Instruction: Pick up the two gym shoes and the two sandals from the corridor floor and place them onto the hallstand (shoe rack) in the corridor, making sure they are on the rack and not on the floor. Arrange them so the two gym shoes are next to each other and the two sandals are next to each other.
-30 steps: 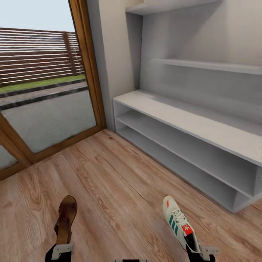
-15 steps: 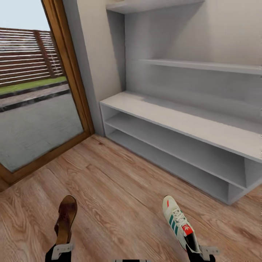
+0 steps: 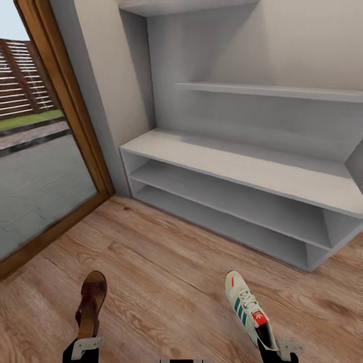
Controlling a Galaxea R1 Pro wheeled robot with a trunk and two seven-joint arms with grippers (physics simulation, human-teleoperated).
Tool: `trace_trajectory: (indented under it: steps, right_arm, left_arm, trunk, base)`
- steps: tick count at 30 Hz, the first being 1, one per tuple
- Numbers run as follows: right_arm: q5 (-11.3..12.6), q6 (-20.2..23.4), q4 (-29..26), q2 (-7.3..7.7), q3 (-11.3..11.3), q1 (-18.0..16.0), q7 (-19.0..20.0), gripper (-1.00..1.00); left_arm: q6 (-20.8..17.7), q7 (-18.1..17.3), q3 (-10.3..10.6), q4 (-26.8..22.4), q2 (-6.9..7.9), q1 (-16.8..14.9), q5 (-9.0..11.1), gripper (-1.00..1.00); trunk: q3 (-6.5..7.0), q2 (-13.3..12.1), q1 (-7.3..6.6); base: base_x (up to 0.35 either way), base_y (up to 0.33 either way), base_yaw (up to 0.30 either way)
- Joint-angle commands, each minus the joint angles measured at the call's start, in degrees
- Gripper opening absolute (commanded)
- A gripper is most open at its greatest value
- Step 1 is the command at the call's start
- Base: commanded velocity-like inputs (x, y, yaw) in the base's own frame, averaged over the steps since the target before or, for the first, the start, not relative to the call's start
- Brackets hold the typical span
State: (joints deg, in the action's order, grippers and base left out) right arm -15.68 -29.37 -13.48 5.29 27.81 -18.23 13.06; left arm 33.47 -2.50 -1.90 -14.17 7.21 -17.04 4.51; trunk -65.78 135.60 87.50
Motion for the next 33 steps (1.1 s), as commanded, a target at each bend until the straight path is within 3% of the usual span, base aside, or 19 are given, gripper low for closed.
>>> trace_trajectory:
  steps: [1,23,33]
  right_arm:
    - [-0.41,-0.20,0.03,-0.01,0.50,-0.05,0.30,-1.00]
    - [-0.41,-0.24,-0.02,-0.01,0.50,-0.05,0.30,-1.00]
    - [-0.41,-0.26,-0.04,-0.01,0.50,-0.05,0.30,-1.00]
  left_arm:
    - [0.10,-0.23,-0.05,0.02,0.00,-0.01,0.26,-1.00]
    - [0.11,-0.23,-0.11,0.02,0.00,-0.01,0.29,-1.00]
    - [0.11,-0.23,-0.12,0.02,0.00,-0.01,0.32,-1.00]
  trunk:
    - [-0.04,0.01,0.00]
    - [0.54,0.01,0.00]
    - [1.19,0.01,0.00]
  base:
    - [0.129,0.314,-0.300]
    - [0.108,0.316,-0.295]
    - [0.018,0.317,-0.204]
